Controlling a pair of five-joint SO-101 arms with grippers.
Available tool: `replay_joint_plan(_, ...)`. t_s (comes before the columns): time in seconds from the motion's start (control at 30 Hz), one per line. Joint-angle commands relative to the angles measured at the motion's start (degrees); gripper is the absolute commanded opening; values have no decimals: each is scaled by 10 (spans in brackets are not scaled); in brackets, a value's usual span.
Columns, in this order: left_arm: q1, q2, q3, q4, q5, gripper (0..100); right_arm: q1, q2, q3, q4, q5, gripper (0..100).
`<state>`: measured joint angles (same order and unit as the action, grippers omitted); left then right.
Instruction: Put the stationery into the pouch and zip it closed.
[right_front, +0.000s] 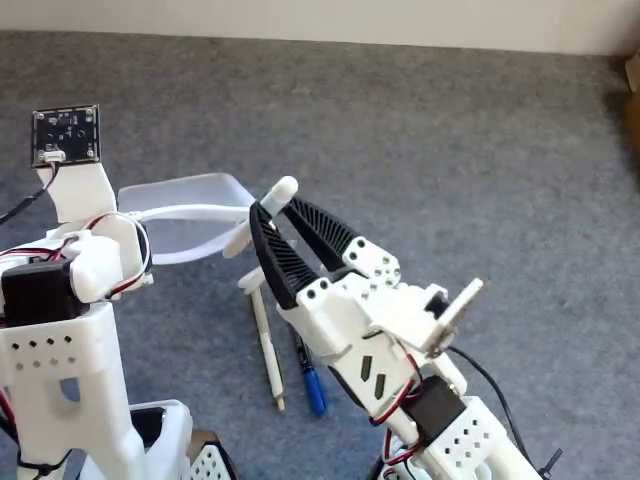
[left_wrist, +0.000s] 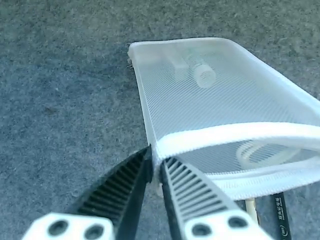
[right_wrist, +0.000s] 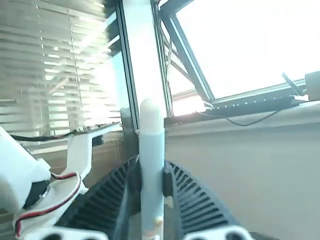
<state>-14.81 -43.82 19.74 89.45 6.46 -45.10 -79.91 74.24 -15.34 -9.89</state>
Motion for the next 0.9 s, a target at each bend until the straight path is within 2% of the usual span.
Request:
replay_joint_plan(0.0, 10, 3, -11, -8, 6, 7, -7, 20, -10, -55, -2, 5)
replay_joint_plan(0.23, 8, 3, -11, -8, 6, 7, -4, 182, -45, -162, 10, 5)
replay_joint_plan(0.5, 8, 3, -11, -8, 5, 7, -6, 343, -49, -312, 148, 5)
replay_joint_plan(0.87, 8, 3, -11, -8, 5, 7, -7, 426, -45, -332, 196, 5)
